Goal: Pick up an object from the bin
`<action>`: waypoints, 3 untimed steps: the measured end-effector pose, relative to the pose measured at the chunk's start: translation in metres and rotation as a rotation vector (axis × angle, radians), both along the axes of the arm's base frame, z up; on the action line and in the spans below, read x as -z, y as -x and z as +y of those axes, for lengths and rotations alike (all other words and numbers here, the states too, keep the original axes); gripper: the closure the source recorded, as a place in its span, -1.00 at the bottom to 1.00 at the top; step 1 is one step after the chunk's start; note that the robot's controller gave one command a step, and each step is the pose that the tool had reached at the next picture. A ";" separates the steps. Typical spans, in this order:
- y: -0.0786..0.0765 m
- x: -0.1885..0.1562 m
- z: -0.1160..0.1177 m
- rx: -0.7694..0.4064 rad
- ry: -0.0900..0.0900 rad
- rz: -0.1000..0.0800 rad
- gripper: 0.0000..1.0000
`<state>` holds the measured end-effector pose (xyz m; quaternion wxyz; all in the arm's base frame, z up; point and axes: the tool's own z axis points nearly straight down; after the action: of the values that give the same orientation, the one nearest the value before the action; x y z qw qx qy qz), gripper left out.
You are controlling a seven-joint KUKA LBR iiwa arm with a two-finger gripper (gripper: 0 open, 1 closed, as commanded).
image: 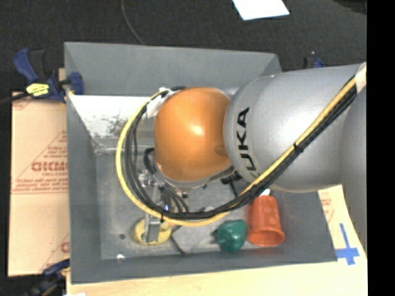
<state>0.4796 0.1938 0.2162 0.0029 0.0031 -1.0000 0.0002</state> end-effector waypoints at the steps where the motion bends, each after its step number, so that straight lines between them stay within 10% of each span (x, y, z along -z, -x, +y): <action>1: -0.002 -0.004 -0.001 0.006 -0.002 -0.008 -1.00; 2: -0.023 0.133 -0.063 -0.121 -0.002 -0.011 -1.00; 3: -0.014 0.055 -0.061 -0.067 -0.008 -0.022 -1.00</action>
Offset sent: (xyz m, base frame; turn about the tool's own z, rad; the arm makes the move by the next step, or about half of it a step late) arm 0.0223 -0.0679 -0.1462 -0.1303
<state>0.4932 0.1331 0.1614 -0.0081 0.0367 -0.9993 -0.0035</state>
